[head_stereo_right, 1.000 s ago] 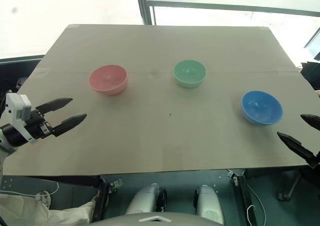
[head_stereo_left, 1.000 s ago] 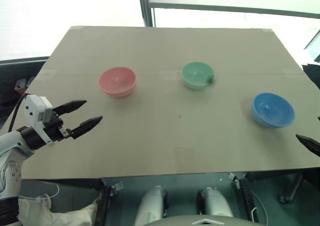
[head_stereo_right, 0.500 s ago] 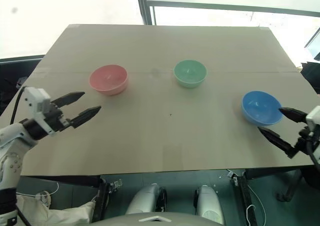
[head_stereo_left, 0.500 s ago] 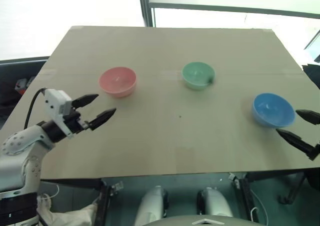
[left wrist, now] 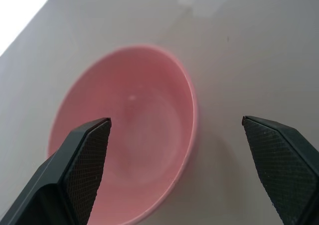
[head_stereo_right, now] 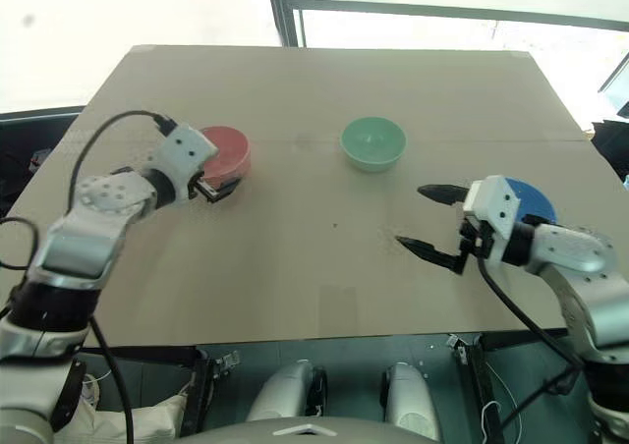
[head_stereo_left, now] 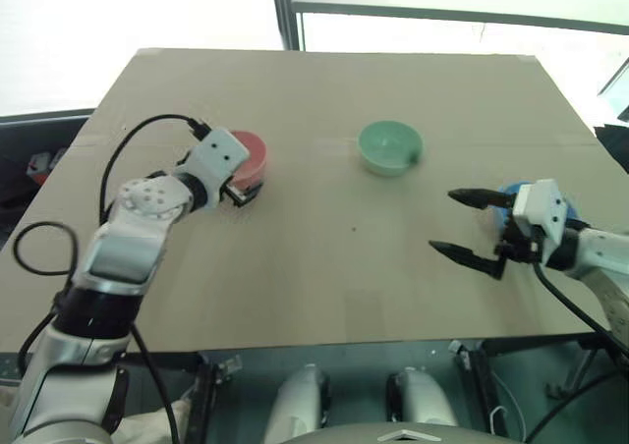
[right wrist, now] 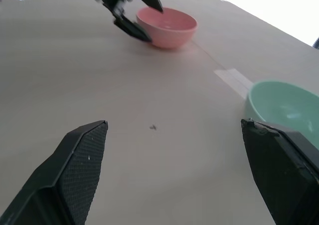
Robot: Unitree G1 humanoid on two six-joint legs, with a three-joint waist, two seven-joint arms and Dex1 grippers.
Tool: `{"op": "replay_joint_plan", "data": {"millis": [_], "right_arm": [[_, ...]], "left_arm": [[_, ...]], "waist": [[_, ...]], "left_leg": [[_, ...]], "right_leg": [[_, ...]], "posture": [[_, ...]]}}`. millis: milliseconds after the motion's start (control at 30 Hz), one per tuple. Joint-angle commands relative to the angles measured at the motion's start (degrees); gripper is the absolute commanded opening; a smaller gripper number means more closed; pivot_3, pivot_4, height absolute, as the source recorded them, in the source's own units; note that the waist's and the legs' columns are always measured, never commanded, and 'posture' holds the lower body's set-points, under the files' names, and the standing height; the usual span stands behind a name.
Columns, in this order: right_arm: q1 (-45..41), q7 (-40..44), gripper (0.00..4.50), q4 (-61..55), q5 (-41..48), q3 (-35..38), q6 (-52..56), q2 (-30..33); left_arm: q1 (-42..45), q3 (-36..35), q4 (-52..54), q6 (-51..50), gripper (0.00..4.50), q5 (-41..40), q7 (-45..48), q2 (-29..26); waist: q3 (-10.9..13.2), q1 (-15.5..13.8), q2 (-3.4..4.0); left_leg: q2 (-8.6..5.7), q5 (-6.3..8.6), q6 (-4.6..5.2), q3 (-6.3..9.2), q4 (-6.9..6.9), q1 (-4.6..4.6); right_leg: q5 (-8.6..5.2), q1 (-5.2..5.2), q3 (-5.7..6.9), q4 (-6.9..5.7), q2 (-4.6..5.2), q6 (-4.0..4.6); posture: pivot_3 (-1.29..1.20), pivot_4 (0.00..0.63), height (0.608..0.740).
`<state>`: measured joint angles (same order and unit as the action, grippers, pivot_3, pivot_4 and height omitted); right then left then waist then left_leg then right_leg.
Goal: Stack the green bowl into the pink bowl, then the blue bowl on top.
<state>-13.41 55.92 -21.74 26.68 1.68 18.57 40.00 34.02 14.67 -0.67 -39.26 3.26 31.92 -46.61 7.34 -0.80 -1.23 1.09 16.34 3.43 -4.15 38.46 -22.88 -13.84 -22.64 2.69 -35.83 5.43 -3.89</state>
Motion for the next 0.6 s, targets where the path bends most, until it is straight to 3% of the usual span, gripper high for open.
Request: {"op": "replay_joint_plan", "data": {"millis": [33,67,100,200,233,300,333,367,433,600], "right_arm": [[-2.5,0.2,4.50,1.2,-1.8,-1.6,-2.6,-1.0],[-2.8,0.0,4.50,1.6,-2.4,-2.2,-3.0,-1.3],[-3.0,-0.1,4.50,1.8,-2.9,-2.5,-3.4,-1.4],[-2.9,-0.3,4.50,2.0,-3.6,-2.7,-4.0,-1.6],[-2.7,-0.4,4.50,2.1,-3.8,-2.5,-4.1,-1.6],[-1.8,-0.6,4.50,1.9,-4.3,-1.7,-4.4,-1.1],[-1.1,-0.9,4.50,1.5,-4.4,-1.2,-4.4,-0.8],[-0.5,-1.2,4.50,1.0,-4.5,-0.8,-4.3,-0.6],[0.7,-1.9,4.50,0.1,-4.4,0.0,-4.0,-0.3],[5.1,-4.4,4.50,-2.6,-4.5,2.9,-3.0,0.7]], "left_arm": [[5.5,3.5,-6.0,1.5,3.97,5.5,0.9,0.9],[6.6,3.9,-7.5,2.4,3.90,6.0,0.8,1.6],[7.5,4.1,-8.5,2.8,3.35,6.0,0.9,2.2],[9.0,4.2,-9.9,3.9,2.65,6.6,2.1,3.1],[9.3,4.1,-10.3,4.5,1.90,6.9,2.7,3.4],[9.4,4.3,-9.8,4.6,1.19,6.7,5.3,3.5],[9.4,4.2,-8.6,3.7,1.12,6.2,6.9,3.4],[9.3,4.2,-7.1,2.8,0.53,5.7,8.8,3.1],[8.7,4.8,-3.5,2.5,0.01,5.1,13.2,1.9],[6.4,6.2,7.2,5.7,0.01,1.3,24.6,-0.4]], "waist": [[0.0,0.0,-0.03],[0.0,0.0,-0.03],[0.1,-0.1,-0.05],[0.1,-0.1,-0.14],[0.1,0.0,-0.14],[0.1,0.0,-0.14],[0.1,0.1,-0.14],[0.1,0.0,-0.14],[0.1,0.0,-0.16],[0.2,-0.1,-0.15]], "left_leg": [[0.01,0.00,0.00,0.00,0.00,-0.02],[0.01,0.00,0.00,0.00,0.00,-0.01],[0.00,0.00,0.00,0.01,0.01,-0.01],[0.00,0.00,0.00,0.03,0.11,-0.04],[0.01,0.00,-0.01,0.03,0.11,-0.03],[0.03,-0.01,-0.01,0.03,0.11,-0.02],[0.04,-0.01,-0.01,0.02,0.12,-0.02],[0.05,-0.01,-0.02,0.01,0.12,-0.02],[0.05,-0.01,-0.02,0.00,0.11,-0.03],[0.12,-0.01,-0.02,0.02,0.13,-0.03]], "right_leg": [[0.00,-0.01,0.00,-0.01,0.00,0.00],[0.00,-0.01,0.01,0.00,0.00,0.00],[0.00,0.00,0.01,0.00,0.00,0.00],[-0.01,0.02,0.06,0.00,0.03,-0.02],[0.00,0.02,0.05,-0.01,0.04,-0.02],[0.00,0.02,0.06,-0.01,0.03,-0.02],[0.00,0.02,0.06,-0.02,0.03,-0.02],[0.00,0.02,0.06,-0.02,0.02,-0.02],[0.00,0.02,0.06,-0.01,0.02,-0.02],[0.00,0.03,0.06,-0.01,0.05,-0.02]], "posture": [[0.00,0.150,0.740],[0.00,0.150,0.740],[0.00,0.150,0.740],[0.00,0.150,0.740],[0.00,0.150,0.740],[0.00,0.150,0.740],[0.00,0.150,0.740],[0.00,0.150,0.740],[0.00,0.150,0.740],[0.00,0.150,0.740]]}}
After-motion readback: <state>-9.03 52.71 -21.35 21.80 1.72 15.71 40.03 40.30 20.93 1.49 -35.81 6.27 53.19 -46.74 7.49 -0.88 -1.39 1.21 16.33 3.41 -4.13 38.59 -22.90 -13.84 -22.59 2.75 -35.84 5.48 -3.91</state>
